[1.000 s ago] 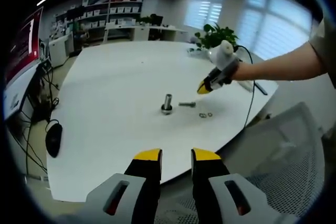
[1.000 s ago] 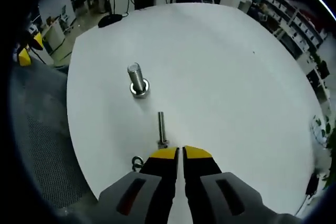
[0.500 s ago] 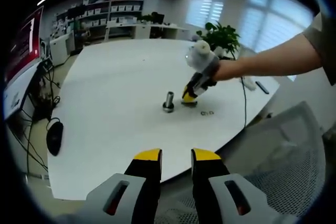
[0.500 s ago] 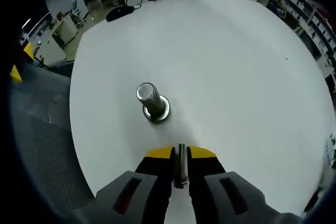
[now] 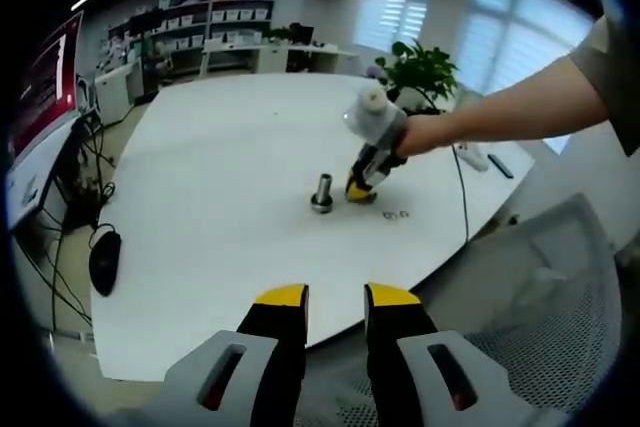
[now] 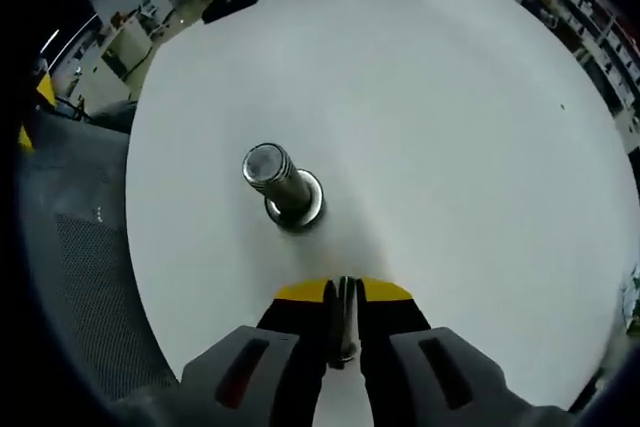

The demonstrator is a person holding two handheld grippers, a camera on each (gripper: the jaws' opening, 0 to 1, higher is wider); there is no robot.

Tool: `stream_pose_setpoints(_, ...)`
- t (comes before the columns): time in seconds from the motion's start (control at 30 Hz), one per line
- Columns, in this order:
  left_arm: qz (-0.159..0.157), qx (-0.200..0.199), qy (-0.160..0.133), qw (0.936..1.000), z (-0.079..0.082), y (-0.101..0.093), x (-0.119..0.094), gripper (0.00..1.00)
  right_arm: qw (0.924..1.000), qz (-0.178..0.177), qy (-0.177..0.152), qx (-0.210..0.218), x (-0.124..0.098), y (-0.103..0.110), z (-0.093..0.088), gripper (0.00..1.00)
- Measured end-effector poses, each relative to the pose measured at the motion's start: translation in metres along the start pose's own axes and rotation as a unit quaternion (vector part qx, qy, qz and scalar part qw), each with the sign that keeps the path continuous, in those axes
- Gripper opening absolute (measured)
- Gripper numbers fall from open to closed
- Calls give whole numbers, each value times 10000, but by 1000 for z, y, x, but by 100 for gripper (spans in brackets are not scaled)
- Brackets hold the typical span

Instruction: Place the washer onto the threaded stud by aligning its center hole with the stud, sliding it down to the base, and recovering from edge contact or off-axis alignment until the washer reaches the visible bottom stop.

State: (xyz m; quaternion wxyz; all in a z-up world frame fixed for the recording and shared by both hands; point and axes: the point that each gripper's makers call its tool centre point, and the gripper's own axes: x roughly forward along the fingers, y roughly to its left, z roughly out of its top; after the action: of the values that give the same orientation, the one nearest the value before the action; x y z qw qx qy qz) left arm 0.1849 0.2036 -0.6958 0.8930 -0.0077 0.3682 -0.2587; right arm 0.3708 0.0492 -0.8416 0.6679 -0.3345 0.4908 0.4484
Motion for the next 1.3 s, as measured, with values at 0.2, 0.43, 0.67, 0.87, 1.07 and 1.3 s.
stream_pose_setpoints(0.2,-10,3,5,10000,0,0,0,19,10000,-7,14,19,0,-1,0,10)
stream_pose_setpoints(0.43,15,1,-3,10000,0,1,0,19,9996,-156,-217,123,-12,-7,1,9)
stream_pose_setpoints(0.67,30,15,-13,10000,1,1,0,19,9980,-274,-556,134,-30,-10,1,9)
stream_pose_setpoints(0.87,31,23,-3,10000,0,1,0,19,9957,-324,-867,106,-39,-10,-3,9)
stream_pose_setpoints(1.07,30,35,7,10000,0,2,0,19,9930,-401,-1090,209,-47,-12,-8,9)
stream_pose_setpoints(1.3,30,41,32,10000,-1,1,0,19,9896,-432,-1295,460,-54,-14,-14,9)
